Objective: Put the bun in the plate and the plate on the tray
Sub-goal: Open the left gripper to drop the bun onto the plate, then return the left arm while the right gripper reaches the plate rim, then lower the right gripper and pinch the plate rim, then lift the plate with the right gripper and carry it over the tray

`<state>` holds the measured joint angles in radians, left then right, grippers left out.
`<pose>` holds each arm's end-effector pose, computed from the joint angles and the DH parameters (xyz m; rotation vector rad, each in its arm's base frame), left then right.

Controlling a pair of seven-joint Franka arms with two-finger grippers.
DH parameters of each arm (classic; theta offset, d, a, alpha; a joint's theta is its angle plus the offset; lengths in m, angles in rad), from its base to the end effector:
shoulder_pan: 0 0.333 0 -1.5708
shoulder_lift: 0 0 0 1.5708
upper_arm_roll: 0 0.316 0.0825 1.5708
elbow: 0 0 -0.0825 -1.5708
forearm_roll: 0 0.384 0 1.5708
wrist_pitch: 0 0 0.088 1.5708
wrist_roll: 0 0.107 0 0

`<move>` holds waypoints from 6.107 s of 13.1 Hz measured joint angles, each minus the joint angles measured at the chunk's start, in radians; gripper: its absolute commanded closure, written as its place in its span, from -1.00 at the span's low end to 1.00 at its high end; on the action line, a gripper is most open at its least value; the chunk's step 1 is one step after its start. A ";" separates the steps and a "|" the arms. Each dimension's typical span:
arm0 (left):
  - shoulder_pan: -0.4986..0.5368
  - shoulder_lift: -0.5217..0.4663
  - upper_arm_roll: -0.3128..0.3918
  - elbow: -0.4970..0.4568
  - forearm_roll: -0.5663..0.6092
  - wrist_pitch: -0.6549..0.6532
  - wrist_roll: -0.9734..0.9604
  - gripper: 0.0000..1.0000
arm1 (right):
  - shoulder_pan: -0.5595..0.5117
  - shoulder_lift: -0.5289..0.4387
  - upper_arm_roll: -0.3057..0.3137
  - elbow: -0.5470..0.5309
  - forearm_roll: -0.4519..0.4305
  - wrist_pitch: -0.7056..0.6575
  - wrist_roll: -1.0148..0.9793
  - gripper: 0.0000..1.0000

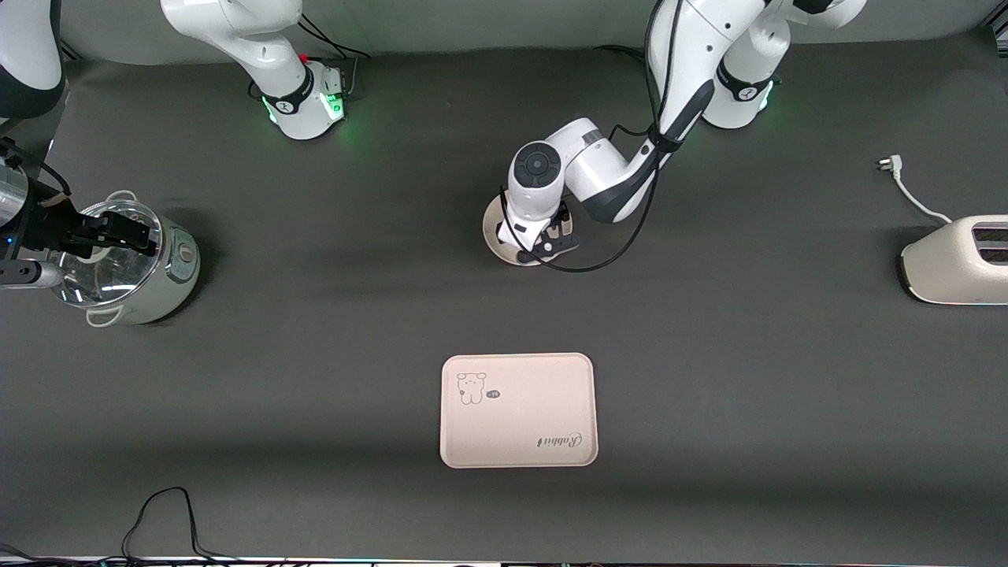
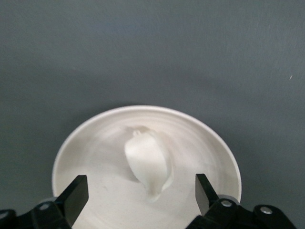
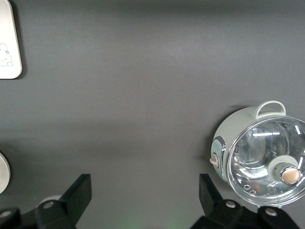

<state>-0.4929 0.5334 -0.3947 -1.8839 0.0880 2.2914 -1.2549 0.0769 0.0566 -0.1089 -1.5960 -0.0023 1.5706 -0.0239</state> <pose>0.4060 -0.4763 0.2360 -3.0778 -0.5405 0.2472 0.5683 -0.0168 0.5810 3.1328 -0.0127 -0.1283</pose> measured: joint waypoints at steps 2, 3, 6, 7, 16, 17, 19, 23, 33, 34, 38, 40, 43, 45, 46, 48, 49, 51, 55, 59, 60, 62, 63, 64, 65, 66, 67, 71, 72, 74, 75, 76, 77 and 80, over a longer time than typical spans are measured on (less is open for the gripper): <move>0.048 -0.039 0.005 0.042 0.006 -0.099 0.045 -1.00 | 0.000 0.000 0.000 0.000 0.000 0.000 0.000 -1.00; 0.088 -0.068 0.008 0.065 0.006 -0.159 0.094 -1.00 | 0.001 0.000 0.000 0.000 0.000 -0.001 0.000 -1.00; 0.272 -0.191 0.023 0.105 0.006 -0.311 0.328 -1.00 | 0.008 0.000 0.010 0.000 0.015 -0.004 0.000 -1.00; 0.322 -0.232 0.047 0.108 0.006 -0.338 0.409 -1.00 | 0.027 0.000 0.012 0.000 0.034 -0.007 0.000 -1.00; 0.365 -0.447 0.439 0.106 0.004 -0.468 1.008 -1.00 | 0.465 0.002 0.027 -0.005 0.116 0.032 0.451 -1.00; 0.366 -0.460 0.473 0.106 0.005 -0.478 1.051 -1.00 | 0.522 0.003 0.028 -0.012 0.121 0.055 0.505 -1.00; 0.366 -0.480 0.525 0.108 0.005 -0.505 1.095 -1.00 | 0.622 0.005 0.028 -0.039 0.153 0.119 0.584 -1.00; 0.500 -0.492 0.470 0.130 0.006 -0.536 1.165 -1.00 | 0.744 0.006 0.028 -0.083 0.178 0.184 0.621 -1.00; 0.508 -0.492 0.423 0.179 0.004 -0.609 1.179 -1.00 | 0.780 -0.046 0.021 -0.448 0.217 0.567 0.621 -1.00; 0.507 -0.492 0.424 0.181 0.004 -0.611 1.179 -1.00 | 0.787 -0.040 0.022 -0.501 0.217 0.638 0.621 -1.00; 0.503 -0.492 0.426 0.182 0.004 -0.613 1.179 -1.00 | 0.818 0.029 0.022 -0.652 0.217 0.902 0.621 -1.00; 0.503 -0.492 0.428 0.182 0.004 -0.613 1.180 -1.00 | 0.835 0.098 0.022 -0.678 0.217 1.011 0.621 -1.00; 0.501 -0.492 0.428 0.182 0.004 -0.614 1.180 -1.00 | 0.862 0.209 0.023 -0.717 0.218 1.211 0.658 -1.00; 0.499 -0.491 0.428 0.182 0.004 -0.616 1.180 -1.00 | 0.885 0.284 0.024 -0.733 0.218 1.321 0.687 -1.00; 0.499 -0.491 0.429 0.182 0.004 -0.618 1.180 -1.00 | 0.893 0.319 0.029 -0.735 0.218 1.363 0.702 -1.00; 0.499 -0.491 0.429 0.182 0.003 -0.618 1.180 -1.00 | 0.899 0.361 0.051 -0.734 0.218 1.401 0.730 -1.00; 0.499 -0.491 0.429 0.187 0.003 -0.618 1.180 -1.00 | 0.900 0.367 0.058 -0.734 0.218 1.404 0.736 -1.00; 0.498 -0.488 0.429 0.214 0.003 -0.658 1.177 -1.00 | 0.900 0.367 0.060 -0.734 0.218 1.404 0.738 -0.94; 0.498 -0.484 0.431 0.257 0.003 -0.718 1.147 -1.00 | 0.899 0.367 0.060 -0.733 0.218 1.404 0.738 0.18; 0.498 -0.483 0.431 0.266 0.003 -0.731 1.146 -1.00 | 0.897 0.362 0.059 -0.731 0.218 1.391 0.738 0.80; 0.498 -0.483 0.431 0.266 0.003 -0.732 1.146 -1.00 | 0.897 0.362 0.059 -0.731 0.218 1.390 0.738 0.88; 0.498 -0.483 0.431 0.267 0.003 -0.732 1.146 -1.00 | 0.897 0.359 0.059 -0.730 0.218 1.390 0.739 0.88; 0.498 -0.483 0.432 0.268 0.004 -0.732 1.146 -1.00 | 0.897 0.356 0.058 -0.730 0.218 1.389 0.739 0.88; 0.498 -0.482 0.433 0.268 0.004 -0.733 1.146 -1.00 | 0.897 0.353 0.058 -0.730 0.218 1.388 0.739 0.88; 0.498 -0.482 0.434 0.268 0.004 -0.734 1.146 -1.00 | 0.896 0.352 0.058 -0.730 0.218 1.387 0.739 0.88; 0.498 -0.482 0.434 0.268 0.004 -0.734 1.146 -1.00 | 0.894 0.348 0.057 -0.730 0.218 1.387 0.739 0.88; 0.498 -0.482 0.434 0.268 0.004 -0.734 1.146 -1.00 | 0.887 0.338 0.056 -0.729 0.218 1.379 0.739 0.88; 0.498 -0.479 0.433 0.267 0.003 -0.734 1.146 -1.00 | 0.815 0.213 0.052 -0.709 0.219 1.237 0.726 0.90; 0.498 -0.478 0.433 0.267 0.003 -0.734 1.146 -1.00 | 0.800 0.171 0.052 -0.706 0.232 1.194 0.714 0.90; 0.497 -0.477 0.433 0.266 0.004 -0.735 1.146 -1.00 | 0.787 0.097 0.051 -0.707 0.346 1.140 0.621 0.91; 0.497 -0.477 0.433 0.266 0.004 -0.737 1.146 -1.00 | 0.787 0.075 0.051 -0.708 0.421 1.130 0.558 0.91; 0.497 -0.477 0.433 0.265 0.004 -0.739 1.146 -1.00 | 0.787 0.064 0.050 -0.707 0.481 1.126 0.504 0.90; 0.496 -0.477 0.433 0.263 0.004 -0.741 1.146 -1.00 | 0.787 0.061 0.049 -0.707 0.509 1.126 0.475 0.91; 0.495 -0.476 0.432 0.260 0.004 -0.744 1.146 -1.00 | 0.781 0.068 0.047 -0.694 0.515 1.127 0.460 0.93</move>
<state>0.0025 0.0570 0.0376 -1.6237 0.0915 1.5471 -0.1088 0.8578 0.1248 -0.0616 -2.2897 0.5122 2.6973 0.4358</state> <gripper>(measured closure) 0.000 0.952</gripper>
